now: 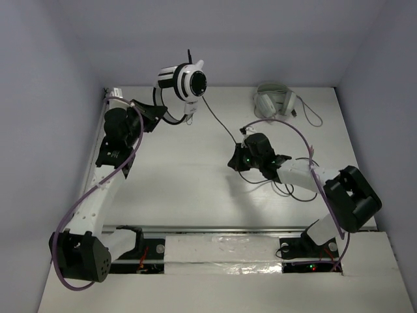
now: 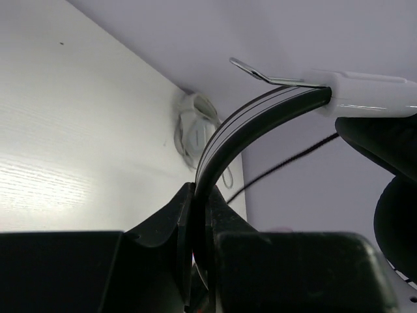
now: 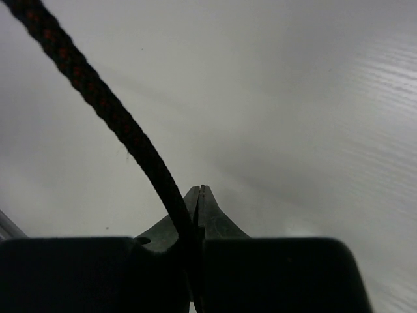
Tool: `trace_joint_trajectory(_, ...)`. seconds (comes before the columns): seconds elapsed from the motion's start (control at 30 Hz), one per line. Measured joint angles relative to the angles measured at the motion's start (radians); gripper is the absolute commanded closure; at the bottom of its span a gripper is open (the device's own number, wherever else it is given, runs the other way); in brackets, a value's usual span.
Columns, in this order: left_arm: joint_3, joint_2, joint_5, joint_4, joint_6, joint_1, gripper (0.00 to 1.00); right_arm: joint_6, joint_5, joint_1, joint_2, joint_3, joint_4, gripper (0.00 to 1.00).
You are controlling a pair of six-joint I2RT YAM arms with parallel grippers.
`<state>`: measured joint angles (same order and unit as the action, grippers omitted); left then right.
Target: Wrap the headphones
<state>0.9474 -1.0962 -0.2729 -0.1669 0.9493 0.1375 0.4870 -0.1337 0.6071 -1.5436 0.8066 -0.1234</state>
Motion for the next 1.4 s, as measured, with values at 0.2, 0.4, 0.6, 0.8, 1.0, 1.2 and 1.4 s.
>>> trace_joint_trajectory(0.2, -0.086, 0.006, 0.200, -0.050, 0.060, 0.042, 1.00, 0.002, 0.113, 0.143, 0.108, 0.006, 0.158, 1.00)
trace_joint_trajectory(0.4, -0.136, 0.022, 0.383, -0.052, 0.029, 0.143, 1.00, 0.004, 0.213, 0.273, 0.174, 0.065, 0.301, 1.00)
trace_joint_trajectory(0.6, -0.144, 0.030, 0.558, -0.013, -0.070, 0.223, 1.00, -0.004, 0.350, 0.394, 0.165, 0.204, 0.462, 1.00)
trace_joint_trajectory(0.8, -0.106, 0.011, 0.643, 0.136, -0.251, 0.253, 1.00, -0.026, 0.449, 0.447, 0.216, 0.302, 0.612, 1.00)
trace_joint_trajectory(1.0, -0.007, -0.056, 0.761, 0.273, -0.388, 0.352, 1.00, -0.082, 0.469, 0.448, 0.261, 0.443, 0.731, 1.00)
trace_joint_trajectory(1.2, 0.086, -0.150, 0.801, 0.337, -0.475, 0.462, 1.00, -0.142, 0.451, 0.463, 0.241, 0.570, 0.812, 1.00)
trace_joint_trajectory(1.4, 0.141, -0.246, 0.837, 0.401, -0.555, 0.543, 1.00, -0.187, 0.468, 0.481, 0.198, 0.630, 0.895, 1.00)
